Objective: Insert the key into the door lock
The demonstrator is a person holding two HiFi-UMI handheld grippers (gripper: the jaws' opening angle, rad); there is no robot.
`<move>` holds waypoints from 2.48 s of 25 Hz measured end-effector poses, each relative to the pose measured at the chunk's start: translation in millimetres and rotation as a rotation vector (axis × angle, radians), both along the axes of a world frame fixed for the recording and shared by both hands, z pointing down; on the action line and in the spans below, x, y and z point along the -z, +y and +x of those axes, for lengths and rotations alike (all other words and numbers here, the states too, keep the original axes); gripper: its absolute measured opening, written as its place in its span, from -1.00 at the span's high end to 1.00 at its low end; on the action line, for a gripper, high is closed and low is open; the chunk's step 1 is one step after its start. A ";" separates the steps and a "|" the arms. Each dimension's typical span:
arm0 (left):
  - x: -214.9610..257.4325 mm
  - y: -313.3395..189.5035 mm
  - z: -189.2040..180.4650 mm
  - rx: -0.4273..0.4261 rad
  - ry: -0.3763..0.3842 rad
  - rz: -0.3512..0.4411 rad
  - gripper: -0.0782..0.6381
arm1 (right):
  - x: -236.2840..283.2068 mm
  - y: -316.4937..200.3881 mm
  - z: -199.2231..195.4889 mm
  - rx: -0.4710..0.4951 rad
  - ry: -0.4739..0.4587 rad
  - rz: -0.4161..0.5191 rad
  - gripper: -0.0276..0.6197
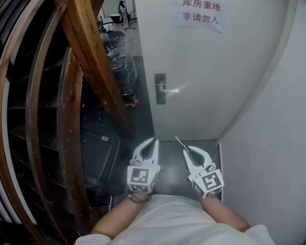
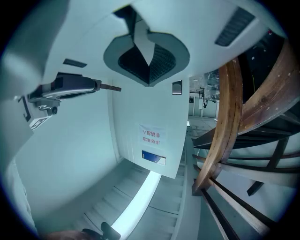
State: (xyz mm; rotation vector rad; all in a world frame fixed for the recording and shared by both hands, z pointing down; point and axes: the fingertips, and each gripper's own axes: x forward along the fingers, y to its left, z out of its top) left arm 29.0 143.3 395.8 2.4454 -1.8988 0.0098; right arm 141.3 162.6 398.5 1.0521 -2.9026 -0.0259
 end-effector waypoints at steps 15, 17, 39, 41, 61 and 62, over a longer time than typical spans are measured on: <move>-2.2 -8.3 -3.9 0.024 0.022 -0.006 0.76 | -5.6 -11.8 5.0 -0.007 -0.041 -0.043 0.85; -3.8 -15.0 -10.0 0.023 0.028 -0.005 0.76 | -6.0 -18.6 0.1 -0.007 -0.055 -0.050 0.85; -12.9 -217.2 -139.0 -0.139 0.032 -0.021 0.76 | -42.1 -215.6 -121.9 -0.156 -0.168 -0.227 0.85; -15.5 -231.1 -147.1 -0.153 0.024 -0.023 0.76 | -47.6 -227.1 -126.5 -0.178 -0.184 -0.247 0.85; -34.3 -365.9 -172.7 -0.121 0.013 -0.039 0.60 | -151.3 -340.9 -135.2 -0.204 -0.451 -0.661 0.85; -35.9 -373.6 -172.5 -0.116 0.016 -0.042 0.59 | -155.2 -345.4 -136.0 -0.196 -0.447 -0.668 0.85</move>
